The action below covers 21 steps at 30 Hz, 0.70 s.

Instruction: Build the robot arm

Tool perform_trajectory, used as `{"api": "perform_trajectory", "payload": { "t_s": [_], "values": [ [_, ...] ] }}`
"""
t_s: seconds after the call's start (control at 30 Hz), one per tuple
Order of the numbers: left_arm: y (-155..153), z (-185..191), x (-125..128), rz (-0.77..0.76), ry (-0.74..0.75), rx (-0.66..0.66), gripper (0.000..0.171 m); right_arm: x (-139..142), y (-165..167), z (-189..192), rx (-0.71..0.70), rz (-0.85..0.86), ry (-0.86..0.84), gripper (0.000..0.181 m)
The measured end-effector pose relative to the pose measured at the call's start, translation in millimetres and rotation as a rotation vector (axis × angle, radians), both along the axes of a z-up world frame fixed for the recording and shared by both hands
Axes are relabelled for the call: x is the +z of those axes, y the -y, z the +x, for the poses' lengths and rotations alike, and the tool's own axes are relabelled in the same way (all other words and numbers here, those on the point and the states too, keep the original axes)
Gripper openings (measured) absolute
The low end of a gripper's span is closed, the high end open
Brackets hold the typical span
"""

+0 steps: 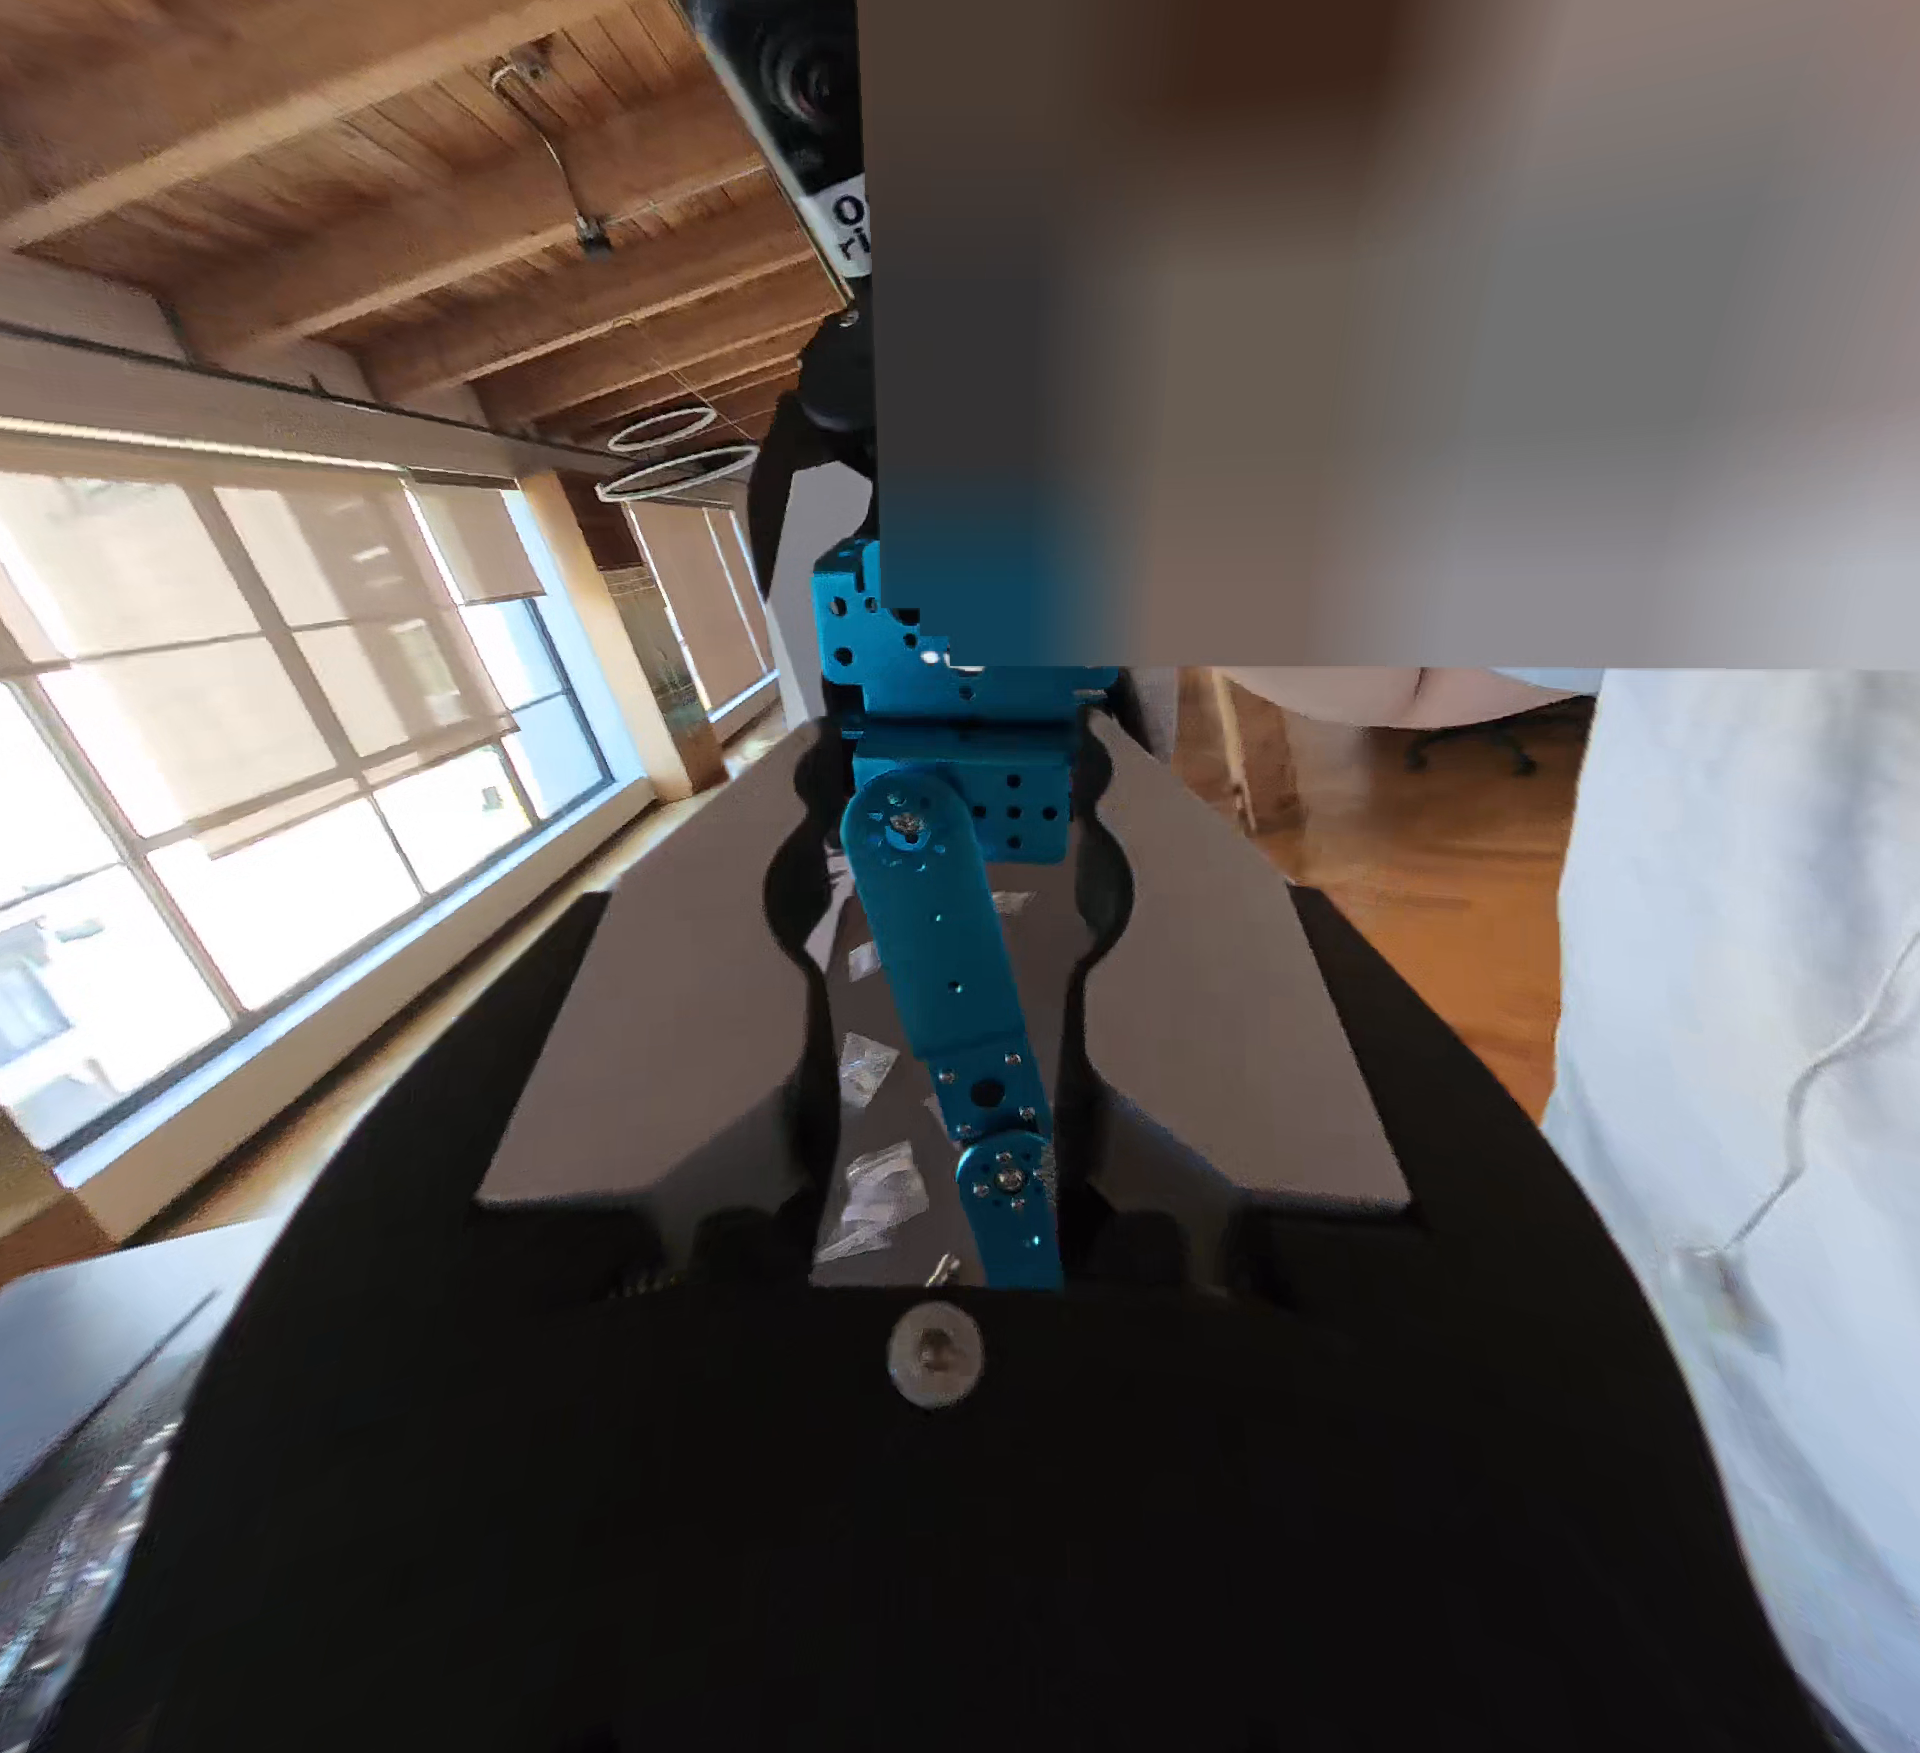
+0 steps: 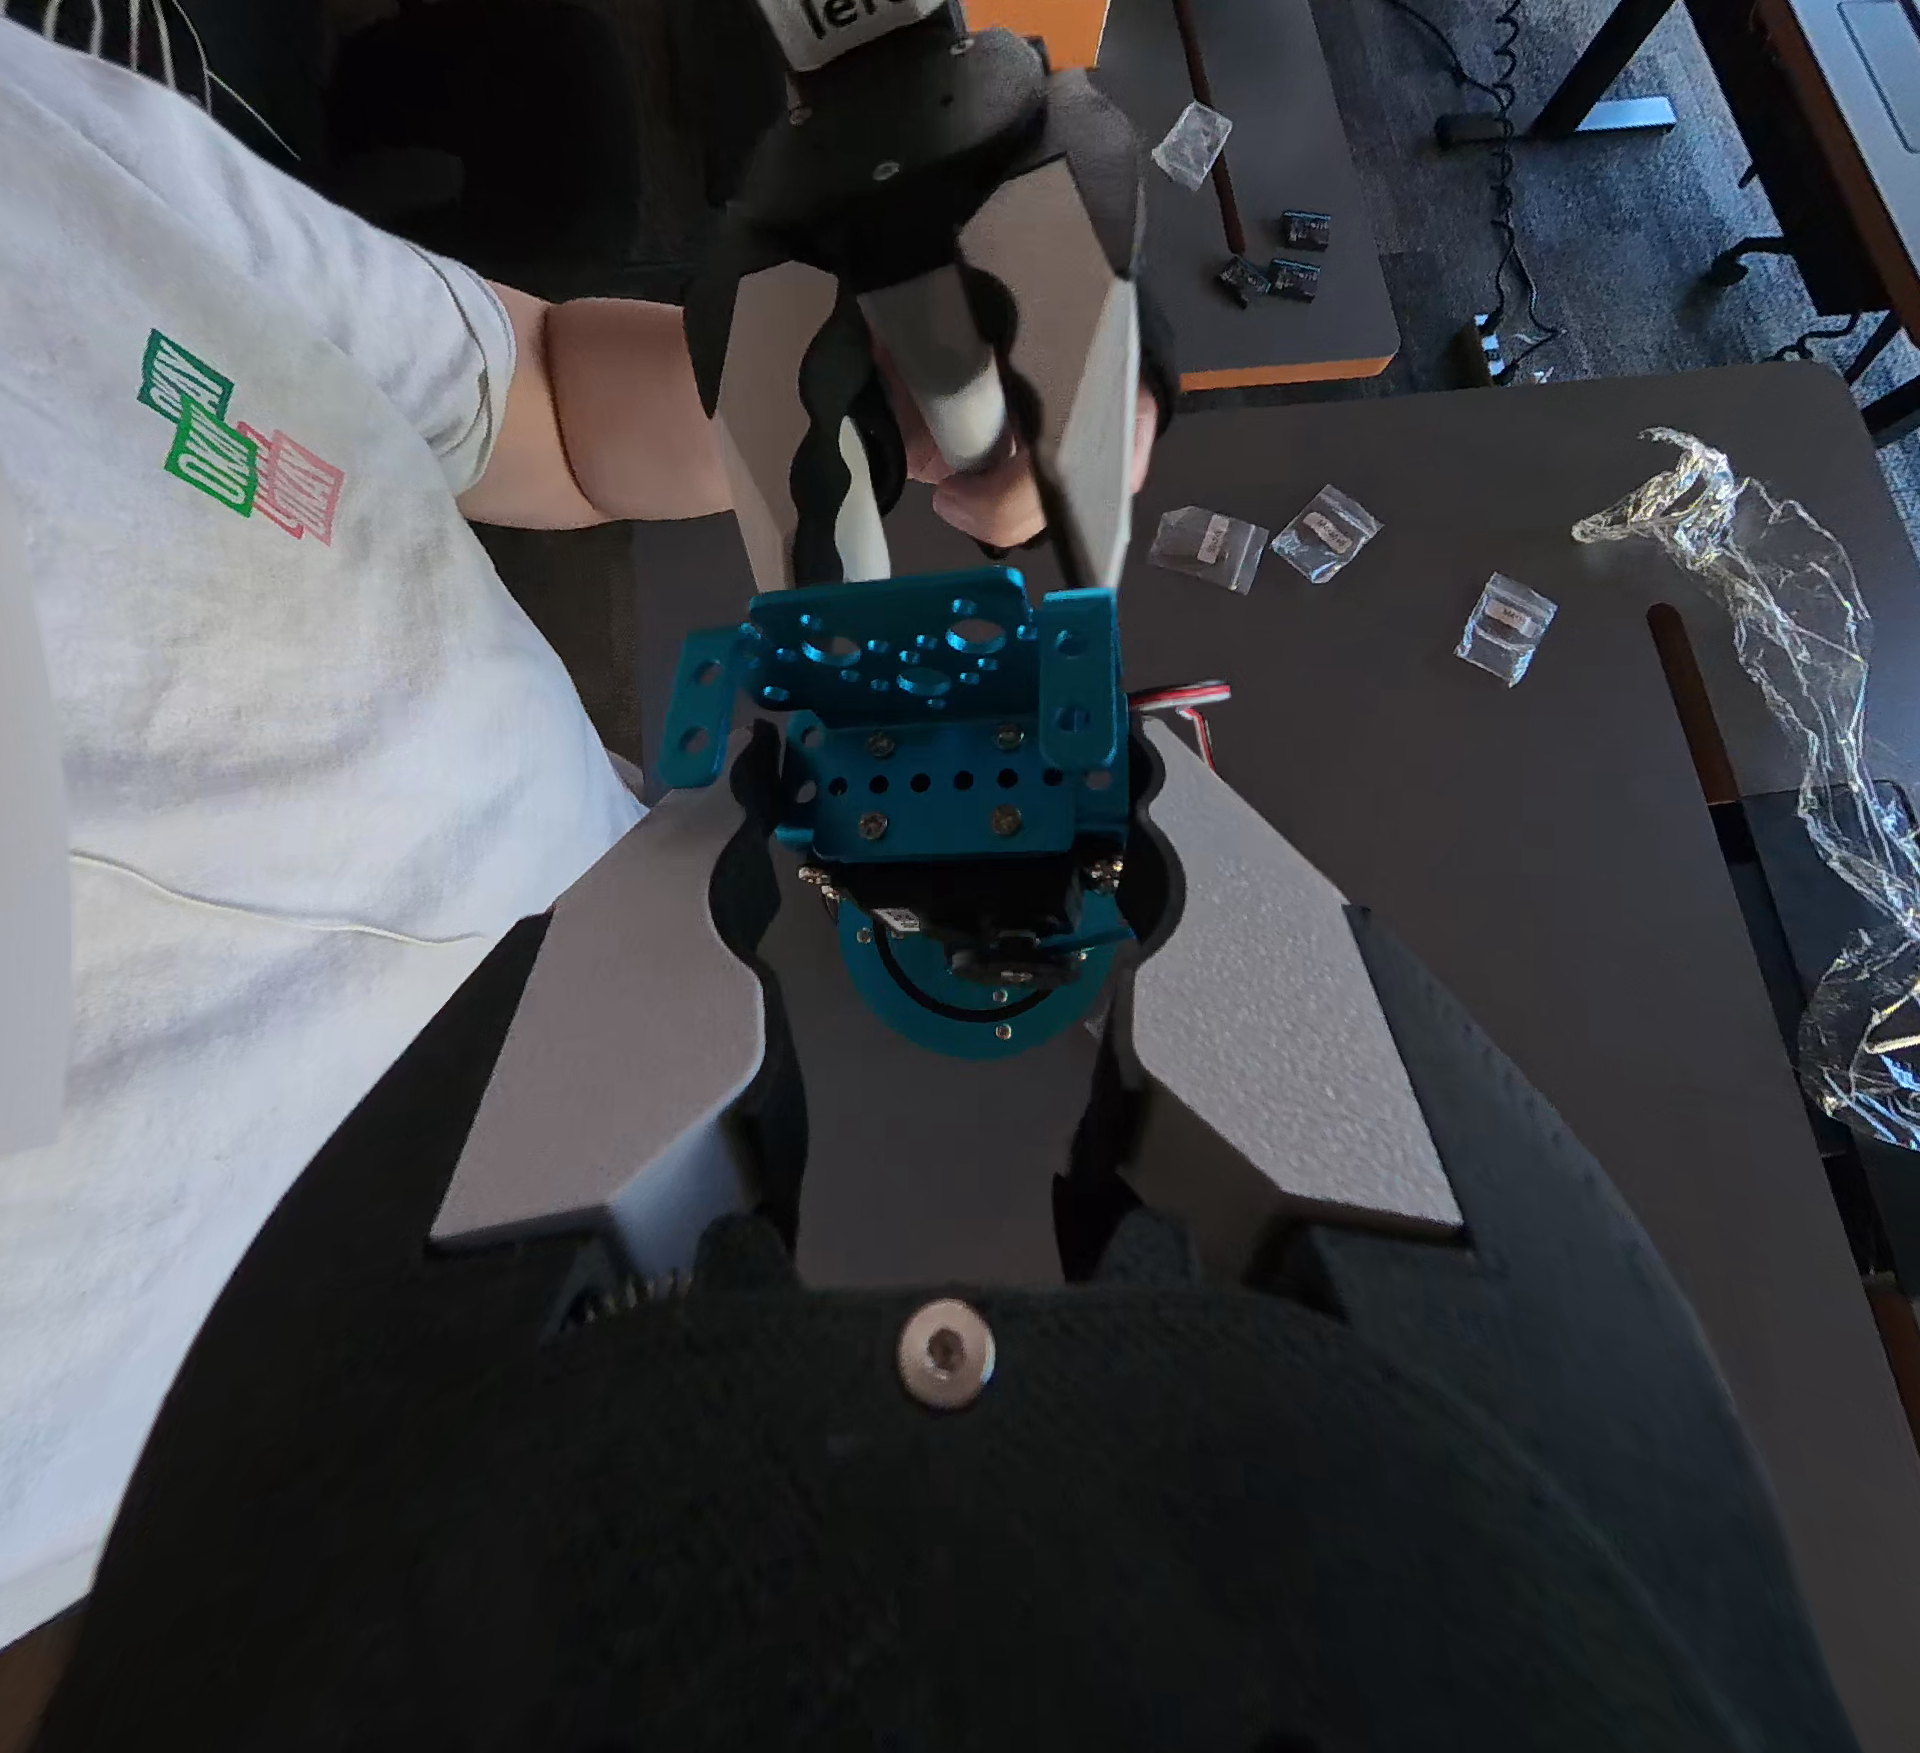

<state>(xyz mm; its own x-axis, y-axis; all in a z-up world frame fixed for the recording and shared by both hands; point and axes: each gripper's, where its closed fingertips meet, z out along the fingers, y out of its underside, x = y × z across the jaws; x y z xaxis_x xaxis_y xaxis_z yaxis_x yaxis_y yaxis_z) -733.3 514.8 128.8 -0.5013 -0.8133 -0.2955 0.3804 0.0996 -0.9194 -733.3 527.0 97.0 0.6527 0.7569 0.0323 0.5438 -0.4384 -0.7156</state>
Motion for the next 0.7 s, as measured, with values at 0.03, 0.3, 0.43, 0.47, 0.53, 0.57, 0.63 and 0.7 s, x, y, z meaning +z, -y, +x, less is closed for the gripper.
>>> {"api": "perform_trajectory", "payload": {
  "t_s": [0.03,0.3,0.43,0.47,0.53,0.57,0.63,0.7],
  "values": [
    [1.2,-0.3,-1.3,0.022,0.001,0.009,0.040,0.0,-0.8,-0.3,0.001,0.007,-0.002,0.066],
    [-0.2,7.3,-10.5,0.044,-0.093,-0.014,0.058,0.7,-1.5,-0.8,0.017,0.029,0.017,0.065],
    [2.4,8.6,-11.2,0.074,-0.093,-0.016,0.055,1.5,-2.5,-1.1,0.043,0.052,0.035,0.065],
    [2.3,8.7,-11.7,0.085,-0.088,-0.010,0.055,1.6,-2.6,-1.1,0.047,0.059,0.038,0.065],
    [1.6,9.1,-12.6,0.103,-0.084,0.005,0.056,1.8,-3.3,-1.6,0.040,0.059,0.032,0.065],
    [1.0,9.0,-12.8,0.111,-0.082,0.014,0.056,2.0,-3.9,-1.8,0.040,0.066,0.032,0.065],
    [-1.7,8.5,-12.8,0.128,-0.072,0.048,0.053,1.8,-5.4,-2.4,0.033,0.072,0.032,0.066],
    [-5.6,7.0,-12.1,0.131,-0.062,0.079,0.049,2.1,-7.0,-2.9,0.026,0.083,0.031,0.066]
  ]
}}
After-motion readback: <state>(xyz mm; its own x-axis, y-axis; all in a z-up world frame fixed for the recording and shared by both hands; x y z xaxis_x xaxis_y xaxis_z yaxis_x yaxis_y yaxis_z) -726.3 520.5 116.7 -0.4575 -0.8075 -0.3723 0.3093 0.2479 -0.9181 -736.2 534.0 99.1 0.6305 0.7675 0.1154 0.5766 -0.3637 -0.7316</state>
